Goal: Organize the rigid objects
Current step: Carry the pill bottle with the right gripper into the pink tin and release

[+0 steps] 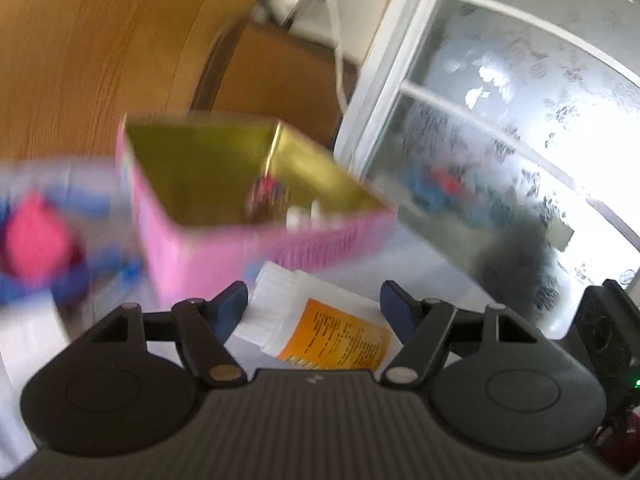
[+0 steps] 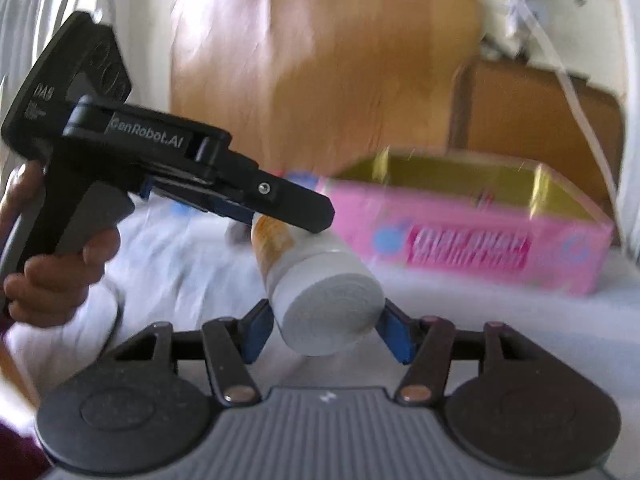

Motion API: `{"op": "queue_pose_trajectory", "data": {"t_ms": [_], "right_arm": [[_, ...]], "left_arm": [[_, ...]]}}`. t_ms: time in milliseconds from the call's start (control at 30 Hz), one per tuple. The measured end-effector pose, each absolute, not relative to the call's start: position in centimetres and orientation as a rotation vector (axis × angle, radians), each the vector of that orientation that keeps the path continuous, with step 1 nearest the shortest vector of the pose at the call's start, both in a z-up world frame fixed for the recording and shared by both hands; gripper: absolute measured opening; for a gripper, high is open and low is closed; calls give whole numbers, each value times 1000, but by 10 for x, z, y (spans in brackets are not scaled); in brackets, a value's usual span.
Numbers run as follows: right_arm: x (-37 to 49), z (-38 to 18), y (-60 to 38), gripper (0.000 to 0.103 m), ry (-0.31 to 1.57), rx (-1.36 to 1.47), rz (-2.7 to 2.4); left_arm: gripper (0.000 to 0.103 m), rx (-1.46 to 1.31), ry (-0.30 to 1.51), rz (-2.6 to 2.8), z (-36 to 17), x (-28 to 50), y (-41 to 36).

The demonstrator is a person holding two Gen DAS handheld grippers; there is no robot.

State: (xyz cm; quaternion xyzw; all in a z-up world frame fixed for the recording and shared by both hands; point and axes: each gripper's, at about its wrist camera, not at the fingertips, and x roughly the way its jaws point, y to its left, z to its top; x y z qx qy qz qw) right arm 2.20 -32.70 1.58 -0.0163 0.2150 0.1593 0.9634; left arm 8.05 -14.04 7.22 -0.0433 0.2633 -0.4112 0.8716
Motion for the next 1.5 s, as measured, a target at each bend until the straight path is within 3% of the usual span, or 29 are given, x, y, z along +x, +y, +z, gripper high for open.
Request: {"op": "queue_pose_trajectory", "data": {"t_ms": [133, 367, 633, 767, 1000, 1167, 1333, 1400, 1500], "right_arm": [[49, 41, -327, 57, 335, -16, 229], [128, 45, -319, 57, 343, 17, 170], [178, 25, -317, 58, 420, 18, 157], [184, 18, -315, 65, 411, 12, 122], [171, 19, -321, 65, 364, 24, 81], [130, 32, -323, 65, 274, 82, 91], [92, 24, -316, 65, 283, 164, 157], [87, 21, -306, 60, 315, 165, 215], [86, 18, -279, 45, 362, 97, 291]], "left_arm": [[76, -13, 440, -833, 100, 114, -165], [76, -79, 523, -708, 89, 196, -182], [76, -32, 559, -643, 74, 228, -194], [77, -18, 576, -625, 68, 234, -198], [77, -58, 536, -604, 78, 214, -180], [77, -168, 437, -621, 94, 152, -111], [77, -230, 475, -536, 68, 98, -40], [77, -237, 520, -476, 52, 87, -18], [77, -269, 575, -403, 32, 78, 9]]}}
